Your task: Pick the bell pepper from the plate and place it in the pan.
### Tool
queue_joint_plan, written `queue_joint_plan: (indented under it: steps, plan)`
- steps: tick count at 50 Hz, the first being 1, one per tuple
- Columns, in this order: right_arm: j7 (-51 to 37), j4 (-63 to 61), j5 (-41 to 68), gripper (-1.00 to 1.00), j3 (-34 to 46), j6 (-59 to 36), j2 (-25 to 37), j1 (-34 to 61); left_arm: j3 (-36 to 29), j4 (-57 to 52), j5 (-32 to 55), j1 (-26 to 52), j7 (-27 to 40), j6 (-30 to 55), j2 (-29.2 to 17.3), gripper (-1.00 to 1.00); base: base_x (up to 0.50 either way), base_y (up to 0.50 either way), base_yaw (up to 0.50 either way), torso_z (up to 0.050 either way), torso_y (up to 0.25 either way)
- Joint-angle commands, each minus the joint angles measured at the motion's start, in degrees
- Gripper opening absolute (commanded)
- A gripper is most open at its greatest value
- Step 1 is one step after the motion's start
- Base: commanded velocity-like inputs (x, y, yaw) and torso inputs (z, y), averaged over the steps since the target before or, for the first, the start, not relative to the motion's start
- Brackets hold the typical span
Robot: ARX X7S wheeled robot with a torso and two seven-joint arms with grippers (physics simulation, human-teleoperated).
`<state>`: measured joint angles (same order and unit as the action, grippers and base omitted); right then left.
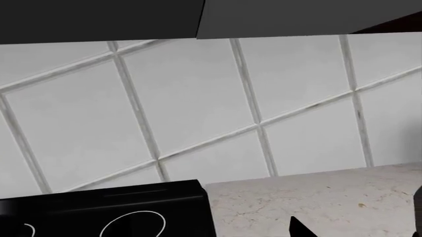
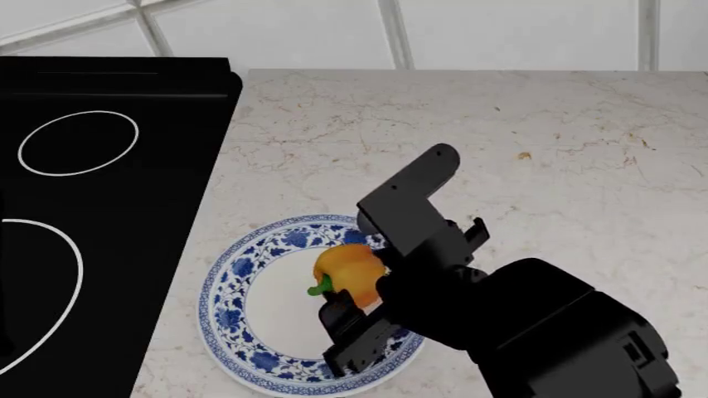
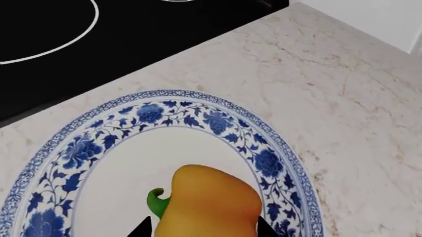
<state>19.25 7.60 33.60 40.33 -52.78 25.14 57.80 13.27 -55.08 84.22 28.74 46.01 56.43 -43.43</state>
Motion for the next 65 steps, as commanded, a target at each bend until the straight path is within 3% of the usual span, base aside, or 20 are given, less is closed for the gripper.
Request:
queue_joint_plan:
  steps: [1, 10, 12, 18, 26, 36, 53, 65]
  plan:
    - [0.19, 0.15, 0.11, -1.00, -0.69, 0.98, -0.04, -0.43, 0.05, 0.07, 0.30, -0.16, 0.18, -0.34, -0.37, 1.00, 0.00, 0.00, 0.00, 0.000, 0.000]
    - [-3.01, -10.49, 1.15, -1.00, -6.13, 5.63, 3.01, -0.81, -0.84, 0.43, -1.03, 0.17, -0.16, -0.34, 0.23, 1.00, 0.00, 0.00, 0.00, 0.000, 0.000]
    - [-9.43, -16.10, 6.40, -1.00, -13.71, 2.62, 2.66, -1.46, -1.41, 0.64, -1.88, 0.29, -0.39, -0.28, 0.75, 1.00, 0.00, 0.00, 0.00, 0.000, 0.000]
    - [-22.89, -31.28, 15.42, -1.00, -26.69, -3.21, 4.66, -4.18, -4.16, 1.05, -8.28, -0.03, -3.09, -0.55, 3.79, 1.00, 0.00, 0.00, 0.00, 0.000, 0.000]
    - [-29.31, -29.68, 11.75, -1.00, -31.64, 0.07, 4.91, -6.14, -6.84, 2.92, -19.28, -1.51, -9.14, -4.23, 6.96, 1.00, 0.00, 0.00, 0.00, 0.000, 0.000]
    - [-30.24, -28.41, 9.41, -1.00, -32.10, 3.25, 4.22, -6.36, -10.96, 8.27, -31.00, -3.26, -16.86, -10.76, 8.96, 1.00, 0.00, 0.50, 0.00, 0.000, 0.000]
    - [-32.61, -30.38, 11.36, -1.00, -33.21, 0.93, 4.56, -6.85, -6.54, 5.05, -23.71, -3.55, -13.55, -8.64, 6.22, 1.00, 0.00, 0.50, 0.00, 0.000, 0.000]
    - [-32.40, -30.71, 11.44, -1.00, -32.72, 0.89, 5.06, -7.59, -7.08, 5.16, -23.10, -3.36, -13.05, -8.40, 6.20, 1.00, 0.00, 0.50, 0.00, 0.000, 0.000]
